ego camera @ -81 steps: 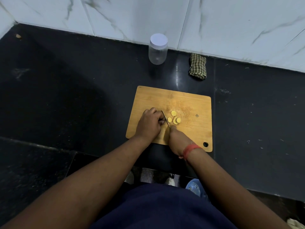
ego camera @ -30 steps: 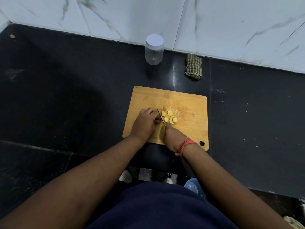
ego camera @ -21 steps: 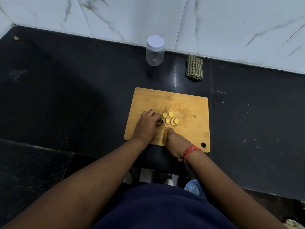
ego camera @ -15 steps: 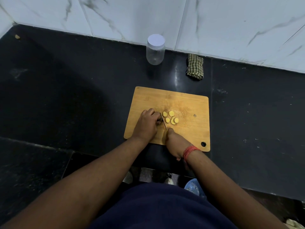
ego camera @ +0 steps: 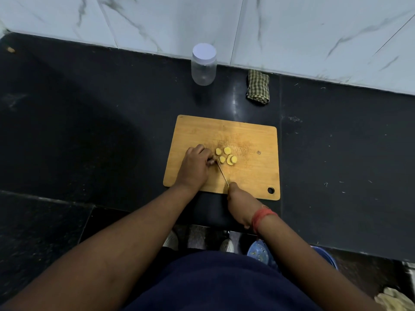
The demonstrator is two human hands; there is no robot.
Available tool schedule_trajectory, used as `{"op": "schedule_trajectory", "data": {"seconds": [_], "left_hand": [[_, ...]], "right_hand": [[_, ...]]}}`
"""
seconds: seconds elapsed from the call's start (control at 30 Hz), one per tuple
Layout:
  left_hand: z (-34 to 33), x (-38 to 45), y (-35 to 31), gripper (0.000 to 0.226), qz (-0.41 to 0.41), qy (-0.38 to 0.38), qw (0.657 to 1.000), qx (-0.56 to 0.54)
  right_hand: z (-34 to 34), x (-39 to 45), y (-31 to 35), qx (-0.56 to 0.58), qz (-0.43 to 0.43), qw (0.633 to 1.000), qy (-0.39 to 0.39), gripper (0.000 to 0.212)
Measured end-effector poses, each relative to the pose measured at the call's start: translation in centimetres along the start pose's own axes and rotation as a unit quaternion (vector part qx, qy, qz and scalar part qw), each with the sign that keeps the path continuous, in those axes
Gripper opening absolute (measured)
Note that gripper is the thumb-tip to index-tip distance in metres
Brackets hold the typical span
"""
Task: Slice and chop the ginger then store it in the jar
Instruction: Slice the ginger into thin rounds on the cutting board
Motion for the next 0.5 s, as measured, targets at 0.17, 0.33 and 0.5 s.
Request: {"op": "schedule_trajectory", "data": {"seconds": [0.17, 0.33, 0.5], "left_hand": [[-0.1, 0.0, 0.1, 0.005, -0.013, 0.015, 1.0, 0.0], [-0.2, 0.0, 0.6, 0.012, -0.014, 0.025, 1.0, -0.013], [0.3, 0.5, 0.9, 0.012, 0.005, 0.028, 0.999, -0.016]], "right_hand": [[1.0, -1.4, -1.2, 0.027, 0.008, 0.999, -0.018, 0.041], [2.2, -0.9, -1.1, 0.107, -0.012, 0.992, -0.06, 0.028], [2.1, -0.2, 1.0, 0.105, 0.004, 0.993, -0.061, 0.018]]}}
Point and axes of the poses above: each hand's wrist, its own x-axis towards the middle knuckle, its own z-axis out of the back of the hand, y = z × x, the point moved 9 cm from there along x, towards the middle knuckle, and after that the axes turned 11 degrees about x, right-handed, at the moved point
